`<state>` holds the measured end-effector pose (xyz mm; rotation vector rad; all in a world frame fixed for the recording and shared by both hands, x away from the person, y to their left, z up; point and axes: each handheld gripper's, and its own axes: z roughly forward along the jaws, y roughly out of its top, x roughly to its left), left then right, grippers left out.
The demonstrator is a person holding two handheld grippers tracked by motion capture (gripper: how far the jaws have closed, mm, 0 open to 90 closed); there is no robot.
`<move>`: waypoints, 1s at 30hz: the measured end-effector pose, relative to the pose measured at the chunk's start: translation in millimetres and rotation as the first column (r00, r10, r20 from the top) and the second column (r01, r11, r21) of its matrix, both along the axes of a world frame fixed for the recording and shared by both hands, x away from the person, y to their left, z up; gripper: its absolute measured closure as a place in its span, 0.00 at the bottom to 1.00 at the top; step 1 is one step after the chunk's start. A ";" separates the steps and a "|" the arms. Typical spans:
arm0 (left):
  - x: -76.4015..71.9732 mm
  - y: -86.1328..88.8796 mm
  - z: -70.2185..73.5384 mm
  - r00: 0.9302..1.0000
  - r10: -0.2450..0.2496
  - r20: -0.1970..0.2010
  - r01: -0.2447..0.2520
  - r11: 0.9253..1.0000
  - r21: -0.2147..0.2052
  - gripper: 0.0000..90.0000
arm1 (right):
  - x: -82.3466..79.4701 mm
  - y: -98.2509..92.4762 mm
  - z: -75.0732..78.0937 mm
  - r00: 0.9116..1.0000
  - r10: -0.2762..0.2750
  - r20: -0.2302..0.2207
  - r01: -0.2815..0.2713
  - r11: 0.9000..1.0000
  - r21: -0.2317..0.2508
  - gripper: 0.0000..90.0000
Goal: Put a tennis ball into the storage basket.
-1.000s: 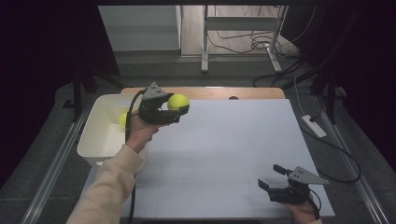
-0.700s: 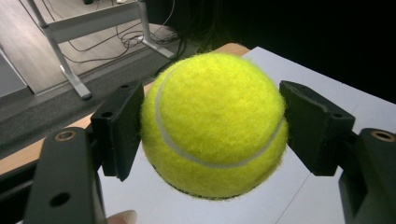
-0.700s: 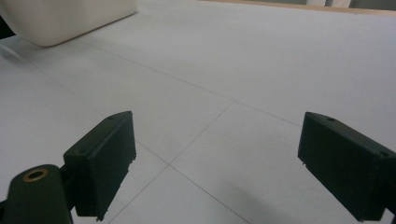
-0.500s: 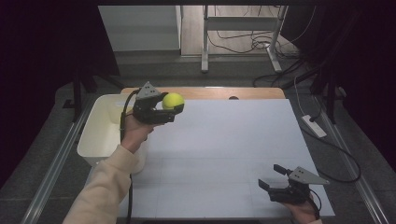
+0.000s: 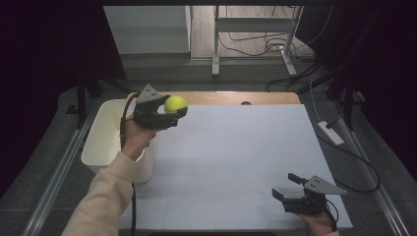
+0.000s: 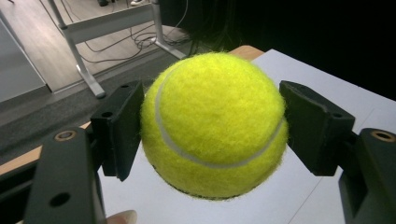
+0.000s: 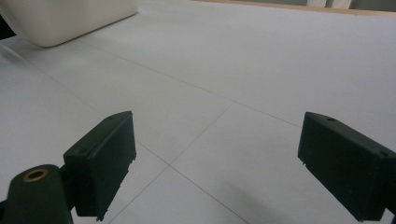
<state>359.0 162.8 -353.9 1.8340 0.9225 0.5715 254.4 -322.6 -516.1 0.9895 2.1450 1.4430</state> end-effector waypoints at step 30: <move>0.4 50.3 -3.0 0.990 0.137 -0.019 -0.137 0.990 0.011 0.30 | 0.1 1.3 0.5 1.000 0.002 0.004 -0.002 1.000 -0.003 0.12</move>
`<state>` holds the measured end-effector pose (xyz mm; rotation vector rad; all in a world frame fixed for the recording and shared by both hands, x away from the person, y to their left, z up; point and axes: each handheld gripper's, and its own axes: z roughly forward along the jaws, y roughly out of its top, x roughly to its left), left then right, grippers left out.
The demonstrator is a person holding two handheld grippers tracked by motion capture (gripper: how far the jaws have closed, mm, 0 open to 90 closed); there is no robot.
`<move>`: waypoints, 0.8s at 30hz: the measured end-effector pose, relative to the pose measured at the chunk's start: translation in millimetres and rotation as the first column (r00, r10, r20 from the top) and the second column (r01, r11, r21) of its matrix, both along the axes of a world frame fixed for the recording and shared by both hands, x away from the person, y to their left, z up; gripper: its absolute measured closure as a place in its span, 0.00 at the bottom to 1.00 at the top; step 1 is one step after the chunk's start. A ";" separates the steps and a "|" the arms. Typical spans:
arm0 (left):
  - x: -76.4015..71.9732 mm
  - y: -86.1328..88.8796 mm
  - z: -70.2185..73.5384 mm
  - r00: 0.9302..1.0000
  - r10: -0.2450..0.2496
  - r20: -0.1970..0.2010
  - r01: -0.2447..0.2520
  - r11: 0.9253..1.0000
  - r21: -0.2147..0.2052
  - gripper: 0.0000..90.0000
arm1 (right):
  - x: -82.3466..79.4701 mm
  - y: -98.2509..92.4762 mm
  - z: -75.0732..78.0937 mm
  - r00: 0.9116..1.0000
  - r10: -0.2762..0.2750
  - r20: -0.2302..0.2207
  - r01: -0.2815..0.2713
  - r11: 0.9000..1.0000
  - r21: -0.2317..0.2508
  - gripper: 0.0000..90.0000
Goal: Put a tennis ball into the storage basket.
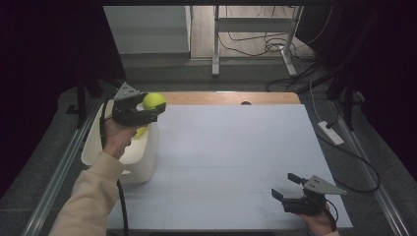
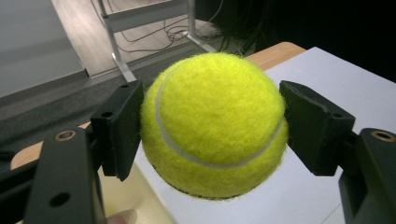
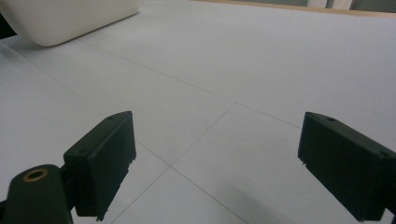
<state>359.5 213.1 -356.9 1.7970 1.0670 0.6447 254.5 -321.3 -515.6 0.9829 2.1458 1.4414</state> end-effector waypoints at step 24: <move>-5.9 27.5 0.0 0.996 0.085 -0.015 -0.084 0.995 0.045 0.30 | -0.8 0.9 1.3 1.000 0.007 0.004 -0.007 1.000 0.003 0.12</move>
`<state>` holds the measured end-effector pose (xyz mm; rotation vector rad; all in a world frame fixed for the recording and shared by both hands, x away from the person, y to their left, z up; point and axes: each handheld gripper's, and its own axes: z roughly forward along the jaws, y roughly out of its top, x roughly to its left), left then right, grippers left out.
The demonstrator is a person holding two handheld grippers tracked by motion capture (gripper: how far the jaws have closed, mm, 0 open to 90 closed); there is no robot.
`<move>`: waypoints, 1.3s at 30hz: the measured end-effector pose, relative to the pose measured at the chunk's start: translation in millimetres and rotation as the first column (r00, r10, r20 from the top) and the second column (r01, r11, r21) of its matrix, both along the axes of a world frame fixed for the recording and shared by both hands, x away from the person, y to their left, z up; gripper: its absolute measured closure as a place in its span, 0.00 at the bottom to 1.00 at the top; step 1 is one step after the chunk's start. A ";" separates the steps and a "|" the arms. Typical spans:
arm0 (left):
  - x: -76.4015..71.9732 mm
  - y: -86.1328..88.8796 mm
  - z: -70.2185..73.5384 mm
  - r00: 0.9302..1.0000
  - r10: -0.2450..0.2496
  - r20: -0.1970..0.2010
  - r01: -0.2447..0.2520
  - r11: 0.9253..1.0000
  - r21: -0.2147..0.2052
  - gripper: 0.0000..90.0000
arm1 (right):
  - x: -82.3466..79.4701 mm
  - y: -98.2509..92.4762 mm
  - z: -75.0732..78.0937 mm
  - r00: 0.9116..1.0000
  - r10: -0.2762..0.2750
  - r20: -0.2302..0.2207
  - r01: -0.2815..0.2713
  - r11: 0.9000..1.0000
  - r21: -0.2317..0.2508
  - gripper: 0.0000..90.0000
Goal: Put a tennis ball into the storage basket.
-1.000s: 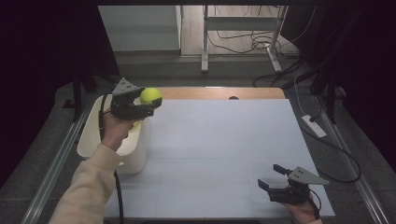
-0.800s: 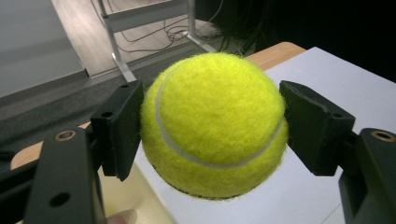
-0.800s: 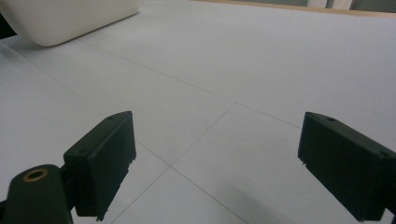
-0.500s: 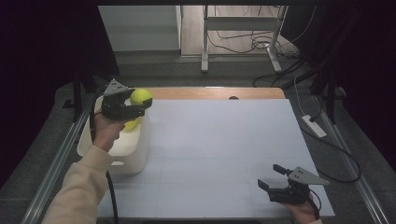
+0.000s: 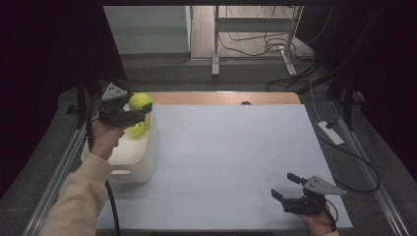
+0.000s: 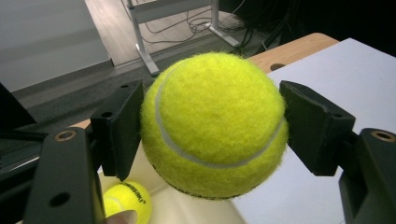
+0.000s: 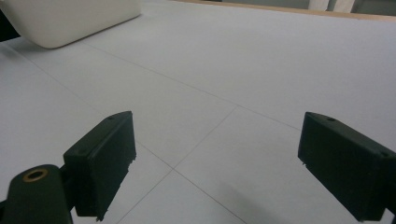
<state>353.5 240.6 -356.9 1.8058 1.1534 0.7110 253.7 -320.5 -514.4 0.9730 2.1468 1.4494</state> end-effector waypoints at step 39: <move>20.1 37.1 -40.0 0.975 0.129 -0.183 -0.118 0.991 0.068 0.30 | 0.4 0.5 -0.7 1.000 -0.002 0.000 0.002 1.000 -0.005 0.12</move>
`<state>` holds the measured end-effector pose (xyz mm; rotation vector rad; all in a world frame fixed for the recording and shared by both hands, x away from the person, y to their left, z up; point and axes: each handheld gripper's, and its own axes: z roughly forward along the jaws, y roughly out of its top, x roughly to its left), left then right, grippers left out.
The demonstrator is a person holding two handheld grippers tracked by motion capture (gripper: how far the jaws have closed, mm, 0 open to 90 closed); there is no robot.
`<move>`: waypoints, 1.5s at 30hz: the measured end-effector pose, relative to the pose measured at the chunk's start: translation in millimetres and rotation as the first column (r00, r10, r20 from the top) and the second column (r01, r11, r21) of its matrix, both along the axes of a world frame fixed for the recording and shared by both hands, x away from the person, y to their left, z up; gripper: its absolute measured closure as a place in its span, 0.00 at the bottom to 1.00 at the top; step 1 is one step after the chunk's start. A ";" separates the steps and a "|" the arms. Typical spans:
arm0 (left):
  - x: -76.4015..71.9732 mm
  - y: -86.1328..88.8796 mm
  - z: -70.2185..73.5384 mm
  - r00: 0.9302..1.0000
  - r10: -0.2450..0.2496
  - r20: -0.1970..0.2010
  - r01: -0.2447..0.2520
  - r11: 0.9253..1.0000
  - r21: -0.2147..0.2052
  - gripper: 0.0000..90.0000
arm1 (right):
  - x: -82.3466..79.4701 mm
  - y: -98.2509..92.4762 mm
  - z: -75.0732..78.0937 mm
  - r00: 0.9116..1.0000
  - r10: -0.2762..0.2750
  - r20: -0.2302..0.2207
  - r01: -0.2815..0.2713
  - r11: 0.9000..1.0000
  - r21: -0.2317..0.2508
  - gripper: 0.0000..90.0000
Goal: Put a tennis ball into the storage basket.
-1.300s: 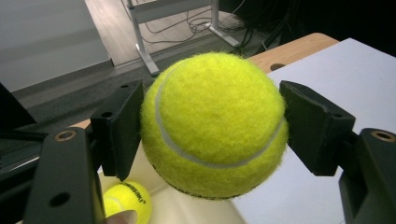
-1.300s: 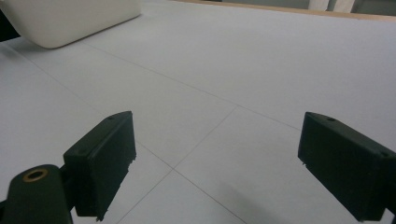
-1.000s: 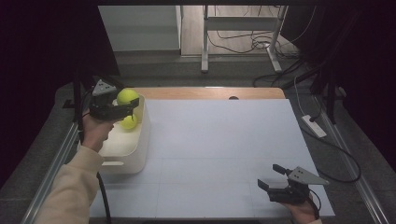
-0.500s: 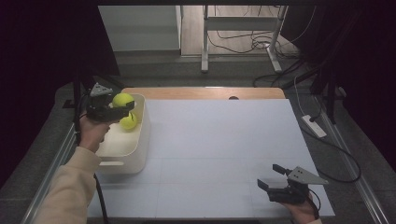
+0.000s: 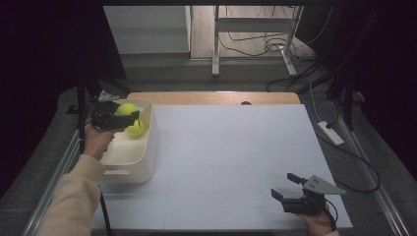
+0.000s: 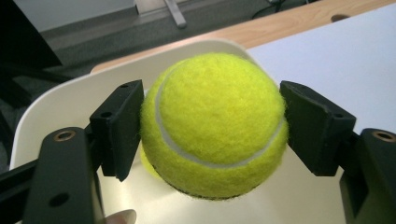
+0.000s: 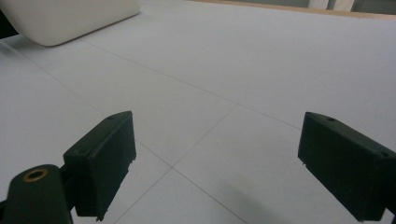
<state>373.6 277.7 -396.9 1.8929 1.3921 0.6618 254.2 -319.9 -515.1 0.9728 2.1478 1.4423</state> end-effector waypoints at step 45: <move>-35.0 -8.9 16.9 0.984 -0.124 0.128 0.147 0.971 -0.189 0.08 | -0.9 -1.2 0.4 1.000 -0.008 0.002 0.008 1.000 0.001 0.12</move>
